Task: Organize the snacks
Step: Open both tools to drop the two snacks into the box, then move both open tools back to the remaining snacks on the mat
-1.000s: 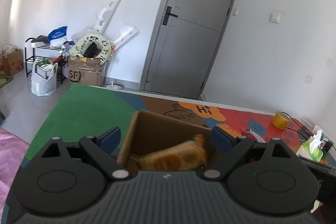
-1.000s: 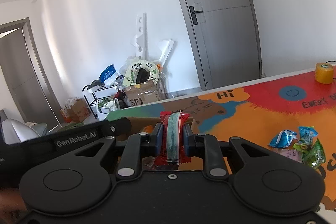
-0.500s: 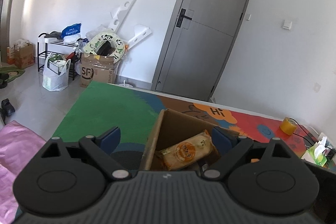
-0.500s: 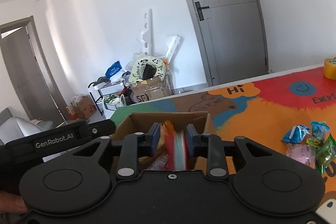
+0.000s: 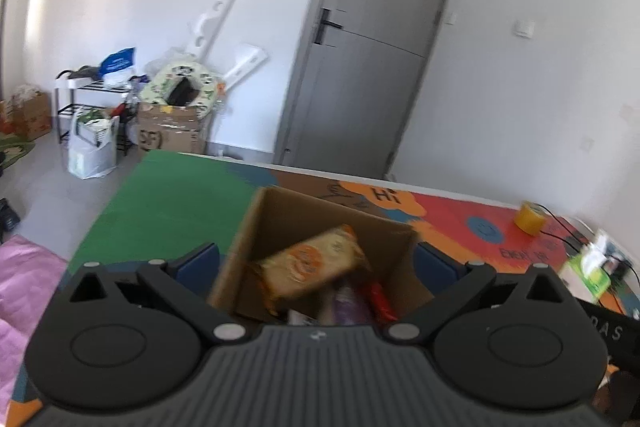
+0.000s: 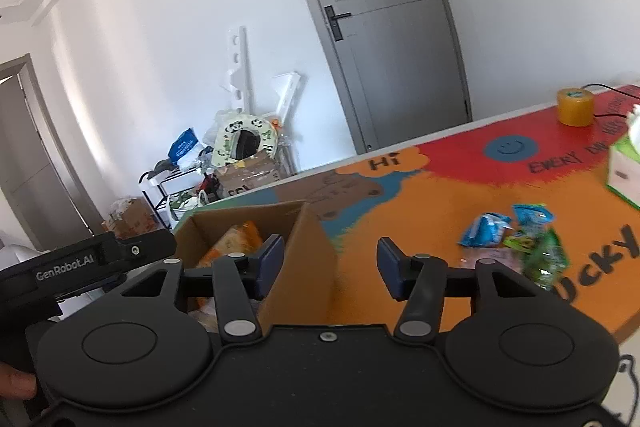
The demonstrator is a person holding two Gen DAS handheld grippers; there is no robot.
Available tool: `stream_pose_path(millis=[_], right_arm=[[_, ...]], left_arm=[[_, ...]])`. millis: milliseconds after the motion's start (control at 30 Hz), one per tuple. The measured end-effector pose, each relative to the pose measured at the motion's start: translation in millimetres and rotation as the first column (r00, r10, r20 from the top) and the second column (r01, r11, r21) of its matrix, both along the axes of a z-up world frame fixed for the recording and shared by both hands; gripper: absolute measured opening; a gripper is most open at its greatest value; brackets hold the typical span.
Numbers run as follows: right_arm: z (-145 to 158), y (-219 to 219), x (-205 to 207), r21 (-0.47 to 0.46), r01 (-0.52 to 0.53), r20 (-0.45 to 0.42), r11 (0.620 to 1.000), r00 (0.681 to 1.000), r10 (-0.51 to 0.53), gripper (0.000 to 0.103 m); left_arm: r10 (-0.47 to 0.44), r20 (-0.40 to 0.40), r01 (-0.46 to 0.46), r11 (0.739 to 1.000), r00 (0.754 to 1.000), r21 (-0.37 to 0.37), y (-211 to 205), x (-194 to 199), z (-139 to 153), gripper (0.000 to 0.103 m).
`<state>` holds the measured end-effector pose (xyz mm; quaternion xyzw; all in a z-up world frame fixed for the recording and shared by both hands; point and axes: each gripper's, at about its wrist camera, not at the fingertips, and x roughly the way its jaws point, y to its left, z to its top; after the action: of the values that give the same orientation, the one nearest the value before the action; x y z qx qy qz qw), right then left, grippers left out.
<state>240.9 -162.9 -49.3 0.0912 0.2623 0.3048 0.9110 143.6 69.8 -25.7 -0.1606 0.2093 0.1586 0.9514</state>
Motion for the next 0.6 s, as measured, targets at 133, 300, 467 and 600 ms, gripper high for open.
stream_pose_path(millis=[133,300,467,600], right_arm=[[-1.6,-15.6,-0.3,0.005,-0.005,-0.019,1.0,1.0,0.005,0.063],[-2.8,-28.7,-4.0,-0.006,-0.011,-0.022,1.0,1.0,0.011,0.071],[-3.4,-39.9,-5.5,-0.006,-0.012,-0.025,1.0,1.0,0.012,0.074],[-4.5,-50.9,-3.6,-0.001,-0.003,-0.029,1.0,1.0,0.003,0.078]], left_arm=[[-0.033,-0.016,0.033,0.999,0.999,0.0,-15.6,1.7,-1.1,0.102],[-0.05,-0.04,0.05,0.999,0.998,-0.012,-30.8,0.3,-4.3,0.102],[-0.067,-0.06,0.067,0.998,0.996,-0.005,-43.7,-0.9,-6.1,0.102],[-0.091,-0.066,0.091,0.996,0.994,-0.004,-54.2,-0.7,-5.8,0.102]])
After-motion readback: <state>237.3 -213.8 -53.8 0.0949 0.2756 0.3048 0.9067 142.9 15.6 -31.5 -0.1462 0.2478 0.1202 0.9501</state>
